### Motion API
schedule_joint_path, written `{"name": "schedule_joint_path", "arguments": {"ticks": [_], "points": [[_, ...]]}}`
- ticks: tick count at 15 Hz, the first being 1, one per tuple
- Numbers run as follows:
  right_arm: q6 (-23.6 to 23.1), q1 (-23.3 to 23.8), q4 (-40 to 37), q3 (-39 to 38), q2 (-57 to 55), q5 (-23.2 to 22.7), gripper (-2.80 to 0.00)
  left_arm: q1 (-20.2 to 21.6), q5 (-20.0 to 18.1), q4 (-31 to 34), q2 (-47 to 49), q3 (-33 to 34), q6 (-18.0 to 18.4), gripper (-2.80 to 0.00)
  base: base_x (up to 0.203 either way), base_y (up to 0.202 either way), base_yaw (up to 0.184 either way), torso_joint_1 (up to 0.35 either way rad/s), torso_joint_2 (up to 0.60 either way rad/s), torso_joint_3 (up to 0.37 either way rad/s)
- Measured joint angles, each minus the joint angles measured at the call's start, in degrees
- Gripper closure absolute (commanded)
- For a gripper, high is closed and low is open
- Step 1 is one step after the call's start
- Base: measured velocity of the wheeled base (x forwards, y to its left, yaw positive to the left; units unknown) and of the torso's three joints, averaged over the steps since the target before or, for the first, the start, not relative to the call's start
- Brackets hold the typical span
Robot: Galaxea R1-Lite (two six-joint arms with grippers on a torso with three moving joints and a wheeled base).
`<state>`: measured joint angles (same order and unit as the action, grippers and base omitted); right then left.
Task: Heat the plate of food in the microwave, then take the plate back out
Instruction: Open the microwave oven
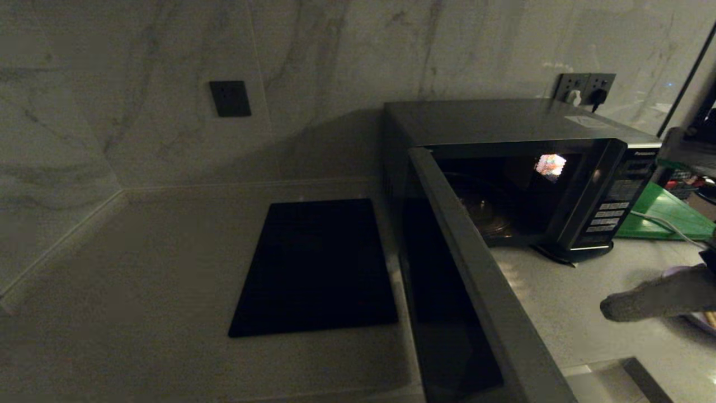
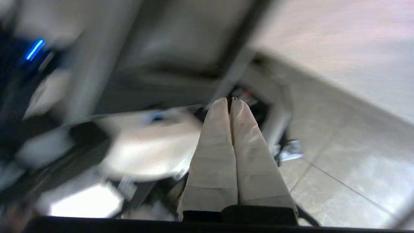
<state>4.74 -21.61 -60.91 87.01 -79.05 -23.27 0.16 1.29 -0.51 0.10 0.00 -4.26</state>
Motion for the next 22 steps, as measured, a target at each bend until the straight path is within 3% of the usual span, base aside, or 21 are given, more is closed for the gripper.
{"name": "schedule_joint_path", "arguments": {"ticks": [2, 6, 9, 11, 12, 13, 18, 22], "points": [[0.1, 8.2, 1.9, -1.0, 1.0, 3.0, 0.0, 0.0, 0.0, 0.0, 0.0, 0.0, 0.0, 0.0, 0.0, 0.0, 0.0, 0.0, 0.0, 0.0], [0.6, 29.8, 5.6, -5.5, 3.1, 9.1, 0.0, 0.0, 0.0, 0.0, 0.0, 0.0, 0.0, 0.0, 0.0, 0.0, 0.0, 0.0, 0.0, 0.0], [7.8, 41.4, 6.9, -8.2, 1.5, 17.8, 0.0, 0.0, 0.0, 0.0, 0.0, 0.0, 0.0, 0.0, 0.0, 0.0, 0.0, 0.0, 0.0, 0.0], [11.8, 48.2, 9.5, -8.9, -1.6, 20.0, 0.0, 0.0, 0.0, 0.0, 0.0, 0.0, 0.0, 0.0, 0.0, 0.0, 0.0, 0.0, 0.0, 0.0], [13.0, 51.1, 11.0, -9.0, -3.5, 21.0, -2.69, 0.0, 0.0, 0.0, 0.0, 0.0, 0.0, 0.0, 0.0, 0.0, 0.0, 0.0, 0.0, 0.0], [13.9, 53.7, 12.0, -9.0, -5.2, 21.6, -2.8, 0.0, 0.0, 0.0, 0.0, 0.0, 0.0, 0.0, 0.0, 0.0, 0.0, 0.0, 0.0, 0.0], [21.0, 64.3, 16.4, -9.4, -11.0, 22.2, -2.8, 0.0, 0.0, 0.0, 0.0, 0.0, 0.0, 0.0, 0.0, 0.0, 0.0, 0.0, 0.0, 0.0], [26.7, 68.5, 17.5, -9.1, -16.9, 22.1, -2.8, 0.0, 0.0, 0.0, 0.0, 0.0, 0.0, 0.0, 0.0, 0.0, 0.0, 0.0, 0.0, 0.0]]}}
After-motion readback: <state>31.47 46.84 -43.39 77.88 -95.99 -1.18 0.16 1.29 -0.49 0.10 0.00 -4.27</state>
